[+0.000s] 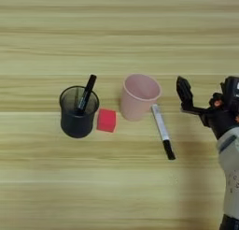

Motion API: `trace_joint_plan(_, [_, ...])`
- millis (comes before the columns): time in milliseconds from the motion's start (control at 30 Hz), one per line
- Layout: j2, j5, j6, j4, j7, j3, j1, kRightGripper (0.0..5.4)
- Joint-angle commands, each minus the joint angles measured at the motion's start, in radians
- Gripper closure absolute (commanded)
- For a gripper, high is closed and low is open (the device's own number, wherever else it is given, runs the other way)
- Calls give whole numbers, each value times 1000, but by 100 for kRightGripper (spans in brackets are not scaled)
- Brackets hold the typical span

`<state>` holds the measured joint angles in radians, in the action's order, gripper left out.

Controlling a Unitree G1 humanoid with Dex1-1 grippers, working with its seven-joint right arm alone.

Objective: Move the objects on the table

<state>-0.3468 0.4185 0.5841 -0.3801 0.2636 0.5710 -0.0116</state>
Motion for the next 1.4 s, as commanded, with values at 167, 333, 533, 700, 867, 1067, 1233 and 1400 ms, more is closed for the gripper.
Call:
trace_joint_plan(167, [76, 25, -205, -145, -35, -30, 48, 5])
trace_joint_plan(333, [141, 10, -297, -175, -6, -135, 29, 5])
trace_joint_plan(533, [181, -46, -385, -150, 8, -243, -4, 5])
trace_joint_plan(700, [198, -164, -515, -64, 3, -329, -41, 5])
trace_joint_plan(867, [205, -182, -546, -44, -37, -317, -34, 5])
trace_joint_plan(1067, [223, -262, -627, -6, -125, -300, -34, 5])
trace_joint_plan(1233, [235, -275, -647, 16, -177, -283, -36, 5])
trace_joint_plan(1400, [232, -266, -645, 43, -177, -295, -33, 5])
